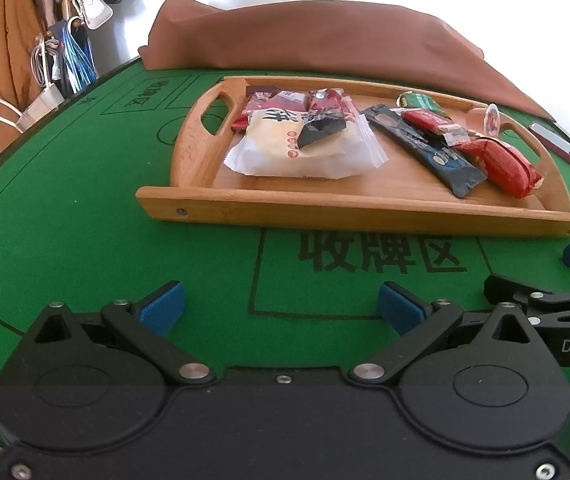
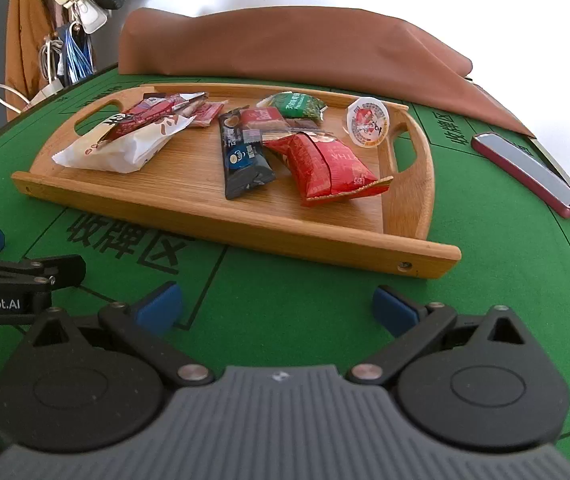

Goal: Organize snacks

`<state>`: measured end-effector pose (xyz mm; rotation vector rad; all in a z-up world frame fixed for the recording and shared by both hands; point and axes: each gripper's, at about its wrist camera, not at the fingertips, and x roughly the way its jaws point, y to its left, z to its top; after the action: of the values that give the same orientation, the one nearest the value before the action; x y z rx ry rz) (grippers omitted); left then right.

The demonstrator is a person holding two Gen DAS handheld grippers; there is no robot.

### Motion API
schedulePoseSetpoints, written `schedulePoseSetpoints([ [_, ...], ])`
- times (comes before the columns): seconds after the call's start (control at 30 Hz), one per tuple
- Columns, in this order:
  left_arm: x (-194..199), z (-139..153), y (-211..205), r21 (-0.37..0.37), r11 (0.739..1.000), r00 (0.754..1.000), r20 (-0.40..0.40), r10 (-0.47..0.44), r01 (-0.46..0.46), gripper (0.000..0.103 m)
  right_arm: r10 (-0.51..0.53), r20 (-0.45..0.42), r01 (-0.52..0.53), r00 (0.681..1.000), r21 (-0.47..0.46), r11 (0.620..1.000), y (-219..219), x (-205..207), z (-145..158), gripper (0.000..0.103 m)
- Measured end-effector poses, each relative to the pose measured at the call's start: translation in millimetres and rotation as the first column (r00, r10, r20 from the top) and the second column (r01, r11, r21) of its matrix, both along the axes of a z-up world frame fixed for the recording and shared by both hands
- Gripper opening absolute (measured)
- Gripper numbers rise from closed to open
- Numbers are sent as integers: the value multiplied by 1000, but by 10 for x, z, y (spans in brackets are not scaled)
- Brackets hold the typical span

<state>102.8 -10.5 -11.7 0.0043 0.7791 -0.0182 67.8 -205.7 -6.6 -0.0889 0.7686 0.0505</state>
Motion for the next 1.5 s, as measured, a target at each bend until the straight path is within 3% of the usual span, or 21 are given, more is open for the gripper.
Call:
schedulePoseSetpoints([
  [1.5, 82, -10, 2, 2, 1000, 1000, 8, 16, -16, 103, -25, 0, 25, 1000, 1, 1000, 30, 38, -7, 103],
])
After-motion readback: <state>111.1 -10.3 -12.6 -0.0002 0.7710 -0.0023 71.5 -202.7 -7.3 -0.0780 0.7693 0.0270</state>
